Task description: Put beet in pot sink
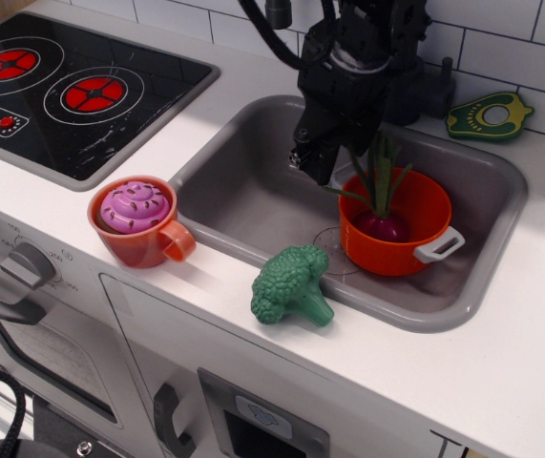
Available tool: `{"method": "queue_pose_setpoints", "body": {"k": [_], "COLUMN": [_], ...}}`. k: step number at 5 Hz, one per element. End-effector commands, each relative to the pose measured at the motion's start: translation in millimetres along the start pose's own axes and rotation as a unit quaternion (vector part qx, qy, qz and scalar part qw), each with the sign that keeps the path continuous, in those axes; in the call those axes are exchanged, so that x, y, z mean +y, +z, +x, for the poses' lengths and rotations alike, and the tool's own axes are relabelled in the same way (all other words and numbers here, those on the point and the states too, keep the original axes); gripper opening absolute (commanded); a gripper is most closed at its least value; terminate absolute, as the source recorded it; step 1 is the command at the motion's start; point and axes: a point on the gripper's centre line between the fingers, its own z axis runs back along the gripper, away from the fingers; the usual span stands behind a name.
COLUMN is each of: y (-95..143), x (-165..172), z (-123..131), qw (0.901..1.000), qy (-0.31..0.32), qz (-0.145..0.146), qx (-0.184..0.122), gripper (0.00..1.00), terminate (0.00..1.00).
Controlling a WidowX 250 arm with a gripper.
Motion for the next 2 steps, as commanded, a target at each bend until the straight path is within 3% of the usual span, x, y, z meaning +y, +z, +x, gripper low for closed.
{"method": "queue_pose_setpoints", "body": {"k": [1,2], "y": [42.4,42.4], "x": [-17.7,-17.7], "z": [15.0,15.0], "qw": [0.9977,0.9977], "qy": [-0.014,-0.014], "qz": [-0.064,-0.064], "qx": [-0.017,-0.017], "gripper": [1.00,1.00], "terminate": [0.00,1.00]}}
